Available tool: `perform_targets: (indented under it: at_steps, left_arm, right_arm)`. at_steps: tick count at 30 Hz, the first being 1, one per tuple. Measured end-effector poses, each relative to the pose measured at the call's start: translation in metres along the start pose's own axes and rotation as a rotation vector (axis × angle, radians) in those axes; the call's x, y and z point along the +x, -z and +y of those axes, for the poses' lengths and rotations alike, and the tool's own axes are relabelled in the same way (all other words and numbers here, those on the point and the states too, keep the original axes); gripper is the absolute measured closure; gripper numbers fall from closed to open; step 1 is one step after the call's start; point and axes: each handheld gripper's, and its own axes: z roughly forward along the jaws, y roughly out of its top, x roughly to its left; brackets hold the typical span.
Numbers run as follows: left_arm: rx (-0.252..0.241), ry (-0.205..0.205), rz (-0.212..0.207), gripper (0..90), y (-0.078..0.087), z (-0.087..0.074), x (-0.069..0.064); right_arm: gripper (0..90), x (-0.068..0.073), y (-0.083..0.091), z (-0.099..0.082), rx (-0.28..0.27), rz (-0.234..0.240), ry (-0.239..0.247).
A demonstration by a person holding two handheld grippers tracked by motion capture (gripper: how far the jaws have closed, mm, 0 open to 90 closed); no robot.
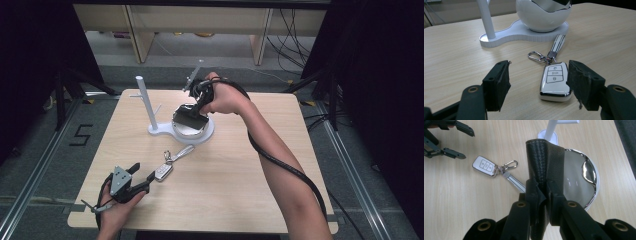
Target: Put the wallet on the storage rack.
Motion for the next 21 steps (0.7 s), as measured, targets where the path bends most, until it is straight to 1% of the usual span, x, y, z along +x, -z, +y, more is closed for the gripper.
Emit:
perform_targets:
  at_steps: [1, 2, 3, 4, 5, 7, 8, 9, 13, 14, 16, 19, 21]
  left_arm:
    - [0.0, 0.0, 0.0, 33.8, 0.0, 0.0, 0.0]
    - [0.0, -0.001, 0.0, 33.9, 0.0, 0.0, 0.0]
    - [0.0, -0.001, -0.001, 33.8, 0.0, 0.0, 0.0]
    - [0.0, -0.002, 0.0, 33.9, 0.0, 0.0, 0.0]
    - [0.0, -0.002, 0.0, 33.9, 0.0, 0.0, 0.0]
    - [0.007, -0.001, 0.002, 33.8, 0.001, 0.0, 0.0]
    - [0.007, -0.001, 0.002, 33.8, 0.001, 0.0, 0.0]
    - [0.006, 0.001, 0.002, 33.8, 0.001, 0.0, 0.0]
    - [0.007, -0.002, 0.002, 33.8, 0.001, 0.0, 0.0]
    - [0.008, -0.006, 0.001, 33.8, 0.001, 0.0, 0.0]
    - [0.008, -0.006, 0.001, 33.8, 0.001, 0.0, -0.001]
    - [0.007, -0.006, 0.001, 33.8, 0.001, 0.0, -0.001]
    - [0.006, -0.004, 0.001, 33.8, 0.001, 0.0, -0.001]
  right_arm:
    - [82.3, -0.001, -0.001, 0.0, 0.009, -0.007, 0.002]
    - [82.3, -0.003, -0.002, -0.001, 0.007, -0.012, 0.013]
    - [82.3, -0.003, -0.004, 0.0, -0.005, 0.001, -0.001]
    - [82.3, -0.003, -0.005, -0.001, -0.001, 0.002, -0.018]
    - [82.3, -0.004, -0.007, 0.0, -0.007, 0.008, -0.01]
    - [82.2, -0.006, -0.011, -0.001, 0.009, 0.007, -0.016]
    - [82.2, -0.008, -0.013, -0.001, 0.007, 0.008, 0.003]
    - [82.2, -0.009, -0.013, -0.001, 0.022, 0.003, 0.0]
    - [82.2, -0.013, -0.012, -0.003, -0.011, 0.004, -0.009]
    - [82.2, -0.012, -0.012, -0.003, 0.0, 0.004, -0.036]
    - [82.1, -0.015, -0.014, -0.005, 0.003, 0.002, -0.014]
    - [82.1, -0.016, -0.018, -0.007, -0.003, 0.015, -0.035]
    - [82.1, -0.018, -0.02, -0.007, 0.003, 0.018, -0.036]
